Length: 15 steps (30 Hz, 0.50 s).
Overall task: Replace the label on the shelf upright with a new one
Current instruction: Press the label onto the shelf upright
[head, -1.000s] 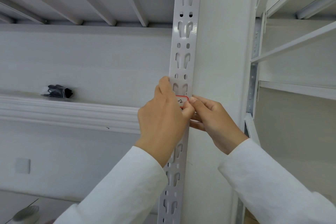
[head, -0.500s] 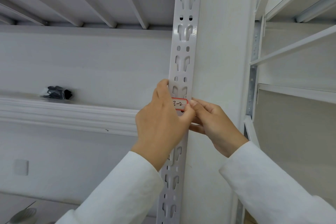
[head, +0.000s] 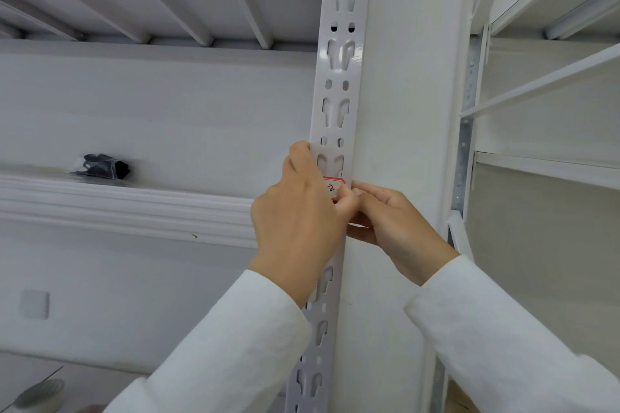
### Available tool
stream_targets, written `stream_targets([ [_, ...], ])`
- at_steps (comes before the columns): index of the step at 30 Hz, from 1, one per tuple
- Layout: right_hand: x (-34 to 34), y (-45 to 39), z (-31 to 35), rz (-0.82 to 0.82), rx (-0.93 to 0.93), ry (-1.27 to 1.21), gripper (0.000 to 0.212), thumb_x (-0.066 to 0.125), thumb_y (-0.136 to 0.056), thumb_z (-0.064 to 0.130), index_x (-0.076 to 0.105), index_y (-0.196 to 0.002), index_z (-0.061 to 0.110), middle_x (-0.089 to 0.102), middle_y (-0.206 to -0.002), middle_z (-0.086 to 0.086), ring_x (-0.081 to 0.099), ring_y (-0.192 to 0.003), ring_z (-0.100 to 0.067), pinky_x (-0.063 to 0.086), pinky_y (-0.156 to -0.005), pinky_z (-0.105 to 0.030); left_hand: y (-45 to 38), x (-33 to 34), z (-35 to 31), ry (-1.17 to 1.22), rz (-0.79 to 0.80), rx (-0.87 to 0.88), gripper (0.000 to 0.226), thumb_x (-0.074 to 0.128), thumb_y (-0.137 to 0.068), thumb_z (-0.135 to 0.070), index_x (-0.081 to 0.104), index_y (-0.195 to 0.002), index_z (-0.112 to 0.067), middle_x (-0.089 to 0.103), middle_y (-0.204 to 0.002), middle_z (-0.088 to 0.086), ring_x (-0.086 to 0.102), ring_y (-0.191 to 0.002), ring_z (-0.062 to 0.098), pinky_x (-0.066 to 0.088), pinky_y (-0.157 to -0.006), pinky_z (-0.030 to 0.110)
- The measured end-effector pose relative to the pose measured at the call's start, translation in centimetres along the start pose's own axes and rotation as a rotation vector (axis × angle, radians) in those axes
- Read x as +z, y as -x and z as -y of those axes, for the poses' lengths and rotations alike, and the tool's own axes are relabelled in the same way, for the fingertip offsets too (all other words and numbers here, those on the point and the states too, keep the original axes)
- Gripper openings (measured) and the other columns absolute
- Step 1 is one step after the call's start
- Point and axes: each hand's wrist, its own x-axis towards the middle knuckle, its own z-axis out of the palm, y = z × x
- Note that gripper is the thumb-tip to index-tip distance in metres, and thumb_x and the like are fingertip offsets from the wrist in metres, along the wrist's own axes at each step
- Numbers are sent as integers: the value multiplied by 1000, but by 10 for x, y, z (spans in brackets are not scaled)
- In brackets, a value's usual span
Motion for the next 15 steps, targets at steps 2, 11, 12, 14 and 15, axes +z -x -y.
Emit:
stream_targets([
  [2,1,1,0,3,-3,8,34,38,-100,18,56,-127,11,71,-108,-5,67,-86,-10,56,-82,-24,0,0,-2,-45,-1,4,51,48,-87,-43,29,-125,-15,54,-109,-1,53,-72,26,33,-61,29],
  [11,3,3,1,-2,1,18,32,40,-99,20,58,-125,13,71,-102,-3,67,-80,-5,56,-80,-21,1,-2,-8,-94,33,3,47,44,-88,-38,29,-124,-11,50,-104,-1,58,-75,28,33,-62,30],
  [12,3,4,2,-3,2,13,32,40,-99,20,58,-125,13,71,-101,-3,67,-79,-5,56,-79,-20,2,-2,-8,-101,34,6,48,43,-89,-38,29,-125,-11,51,-106,0,56,-72,28,33,-61,30],
  [14,3,5,3,0,3,6,33,39,-99,18,60,-123,13,72,-100,-3,67,-76,-4,55,-76,-17,2,-2,-7,-108,33,12,48,41,-90,-37,29,-128,-10,54,-109,2,49,-69,26,32,-61,30],
  [15,4,6,4,5,3,3,33,38,-99,17,62,-120,13,72,-99,-3,66,-75,-3,55,-73,-16,2,-3,-6,-97,35,10,48,41,-90,-36,28,-129,-11,54,-110,3,47,-70,27,31,-62,30],
])
